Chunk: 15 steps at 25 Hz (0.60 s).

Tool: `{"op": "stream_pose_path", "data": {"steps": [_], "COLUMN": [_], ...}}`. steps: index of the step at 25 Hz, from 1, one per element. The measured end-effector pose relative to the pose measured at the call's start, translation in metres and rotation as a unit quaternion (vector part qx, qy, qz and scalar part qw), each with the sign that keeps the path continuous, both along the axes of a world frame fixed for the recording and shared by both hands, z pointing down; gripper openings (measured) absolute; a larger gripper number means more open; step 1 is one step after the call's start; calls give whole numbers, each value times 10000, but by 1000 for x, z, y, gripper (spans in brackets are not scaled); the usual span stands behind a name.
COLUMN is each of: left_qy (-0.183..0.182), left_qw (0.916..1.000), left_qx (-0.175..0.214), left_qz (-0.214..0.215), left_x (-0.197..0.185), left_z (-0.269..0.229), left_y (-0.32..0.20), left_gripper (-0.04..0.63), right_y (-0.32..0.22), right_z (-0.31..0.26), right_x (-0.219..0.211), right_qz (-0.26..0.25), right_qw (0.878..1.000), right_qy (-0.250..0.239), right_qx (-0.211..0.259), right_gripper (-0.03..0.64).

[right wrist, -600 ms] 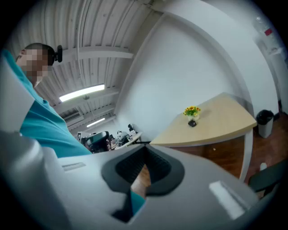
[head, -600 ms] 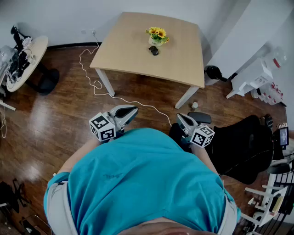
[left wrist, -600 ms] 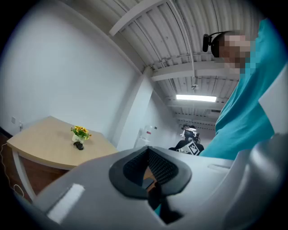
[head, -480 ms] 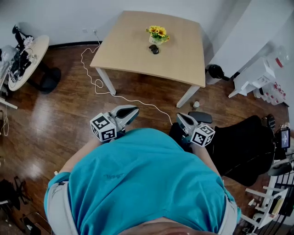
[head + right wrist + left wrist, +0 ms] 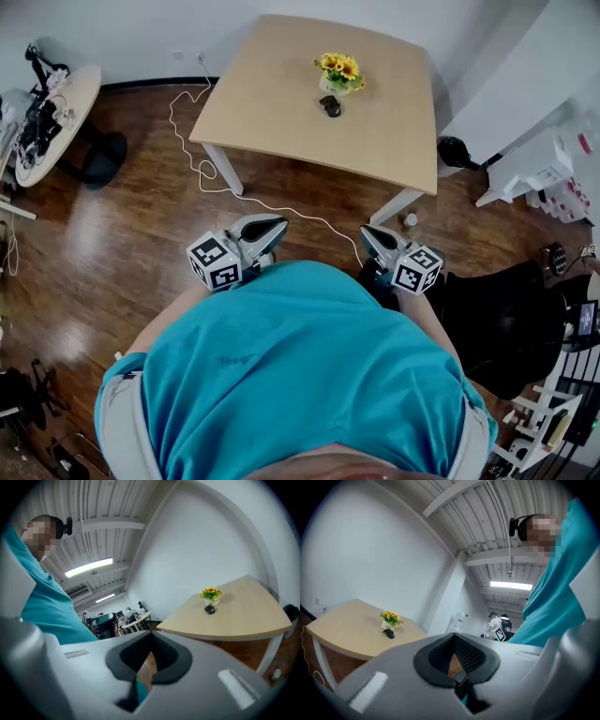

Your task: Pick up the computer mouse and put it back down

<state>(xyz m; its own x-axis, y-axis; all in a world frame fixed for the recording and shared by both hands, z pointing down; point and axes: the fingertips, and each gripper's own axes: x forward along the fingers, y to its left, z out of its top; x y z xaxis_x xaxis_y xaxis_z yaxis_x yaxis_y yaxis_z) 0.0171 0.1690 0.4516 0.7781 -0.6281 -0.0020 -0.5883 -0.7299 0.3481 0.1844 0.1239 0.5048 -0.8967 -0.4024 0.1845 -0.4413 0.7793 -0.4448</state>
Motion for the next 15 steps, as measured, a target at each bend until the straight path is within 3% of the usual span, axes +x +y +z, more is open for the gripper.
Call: {"op": "stream_pose_path", "data": {"steps": [8, 15], "left_qy": [194, 307], "left_qw": [9988, 9967], "left_qx": [141, -160], "left_qz": [436, 728], "left_x": [-102, -124], "left_z": [-22, -1], "left_y": [-126, -203], "left_gripper": [5, 5], "right_y": [-99, -163], "right_z": [-25, -7], "right_x": [-79, -94], "right_qz": [566, 946], "right_qw": [9979, 9942], "right_qy": [309, 456], "right_qx": [20, -242], "right_gripper": [2, 2]}}
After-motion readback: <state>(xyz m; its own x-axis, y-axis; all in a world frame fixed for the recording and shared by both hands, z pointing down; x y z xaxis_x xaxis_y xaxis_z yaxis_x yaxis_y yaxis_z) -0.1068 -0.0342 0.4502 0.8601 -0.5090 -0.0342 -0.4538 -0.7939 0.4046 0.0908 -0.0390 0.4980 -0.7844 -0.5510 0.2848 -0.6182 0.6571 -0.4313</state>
